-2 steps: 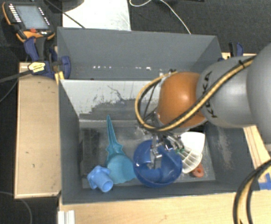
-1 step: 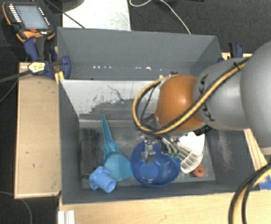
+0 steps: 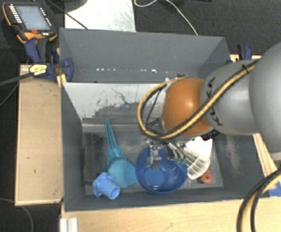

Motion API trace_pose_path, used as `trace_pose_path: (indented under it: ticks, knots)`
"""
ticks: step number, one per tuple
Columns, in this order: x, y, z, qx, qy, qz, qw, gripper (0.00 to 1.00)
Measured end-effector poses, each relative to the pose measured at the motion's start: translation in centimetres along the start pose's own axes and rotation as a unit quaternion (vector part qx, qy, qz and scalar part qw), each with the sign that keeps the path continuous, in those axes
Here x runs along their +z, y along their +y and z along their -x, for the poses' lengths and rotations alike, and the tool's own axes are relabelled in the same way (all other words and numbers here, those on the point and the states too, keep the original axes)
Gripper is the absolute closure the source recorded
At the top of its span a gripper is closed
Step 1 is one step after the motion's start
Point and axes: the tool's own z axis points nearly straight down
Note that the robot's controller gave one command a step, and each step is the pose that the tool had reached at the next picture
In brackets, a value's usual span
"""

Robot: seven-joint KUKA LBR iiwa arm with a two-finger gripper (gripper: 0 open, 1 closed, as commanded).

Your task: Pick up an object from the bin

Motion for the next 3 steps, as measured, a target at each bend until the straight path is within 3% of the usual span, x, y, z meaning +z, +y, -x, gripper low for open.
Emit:
trace_pose_path:
  ticks: [1,2,3]
  knots:
    - [-7.7,-0.6,-0.5,-0.016,0.001,0.0,0.9999,1.0]
    - [0.5,-0.9,0.9,0.018,-0.0029,0.0,0.9998,1.0]
    - [0.5,-0.9,0.9,0.019,-0.0028,0.0,0.9998,1.0]
